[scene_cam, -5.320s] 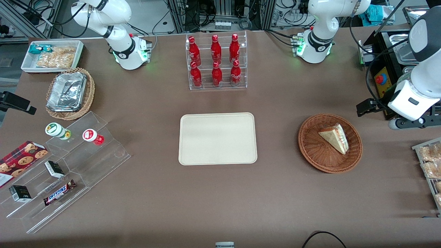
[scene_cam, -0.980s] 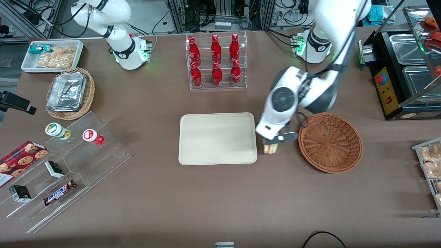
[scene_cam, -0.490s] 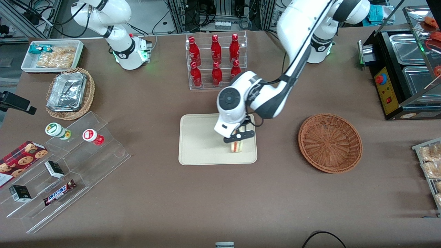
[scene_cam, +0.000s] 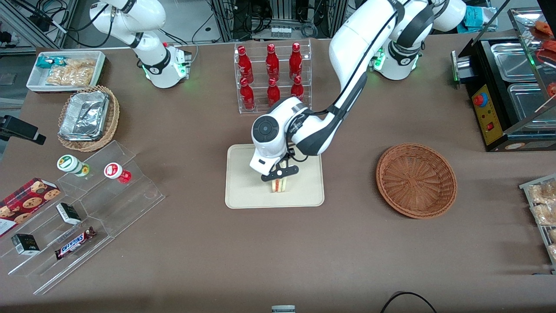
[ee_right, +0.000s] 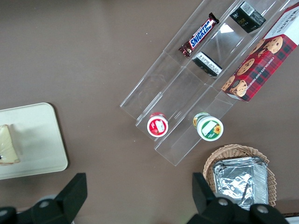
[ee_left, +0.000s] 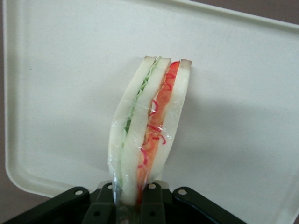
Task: Place sandwich from basket to tray
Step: 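Lower the sandwich onto the tray and open the left gripper, then raise the left gripper away from the sandwich on the tray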
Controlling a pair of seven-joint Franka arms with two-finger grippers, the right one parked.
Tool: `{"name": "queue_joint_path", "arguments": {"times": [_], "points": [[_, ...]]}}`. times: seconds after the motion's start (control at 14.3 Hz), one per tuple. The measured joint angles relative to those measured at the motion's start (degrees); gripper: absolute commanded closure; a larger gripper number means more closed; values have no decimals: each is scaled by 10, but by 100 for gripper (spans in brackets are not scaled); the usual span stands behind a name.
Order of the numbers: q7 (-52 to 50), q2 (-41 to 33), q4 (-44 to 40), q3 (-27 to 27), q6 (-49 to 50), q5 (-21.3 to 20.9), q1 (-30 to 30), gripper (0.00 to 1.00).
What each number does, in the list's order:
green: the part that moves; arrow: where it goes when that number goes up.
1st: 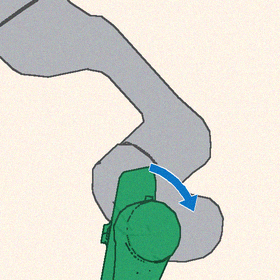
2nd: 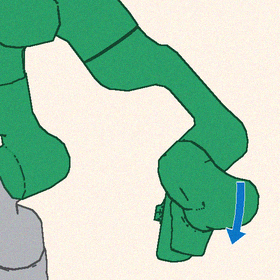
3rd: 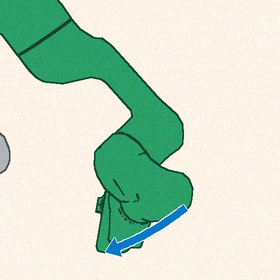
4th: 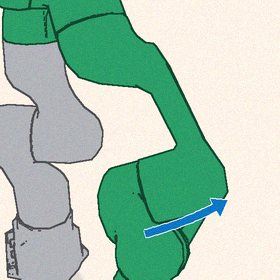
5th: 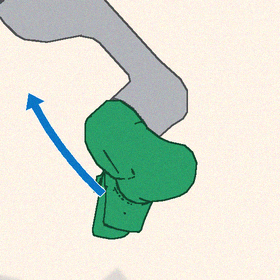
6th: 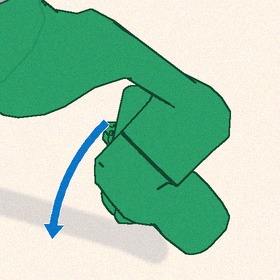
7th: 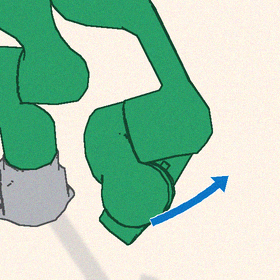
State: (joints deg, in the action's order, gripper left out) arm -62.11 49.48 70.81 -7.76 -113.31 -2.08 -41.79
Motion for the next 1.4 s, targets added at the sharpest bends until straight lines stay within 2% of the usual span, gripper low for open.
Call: {"name": "queue_joint_path", "arguments": {"times": [0.07, 0.14, 0.21, 0.7, 0.91, 1.12, 1.4], "points": [[-2, 9, -7, 0, -4, 0, 0, 93], [-3, 14, -11, 0, -9, 0, 0, 62], [-6, 18, -14, 0, -11, 1, 0, 1], [-20, 1, -38, -3, 6, 0, -1, 0], [12, -45, -31, 4, 84, -3, 1, 0], [31, -112, 39, 21, 111, -6, 17, 0], [139, -248, 184, 29, 119, -5, 105, 0]]}}
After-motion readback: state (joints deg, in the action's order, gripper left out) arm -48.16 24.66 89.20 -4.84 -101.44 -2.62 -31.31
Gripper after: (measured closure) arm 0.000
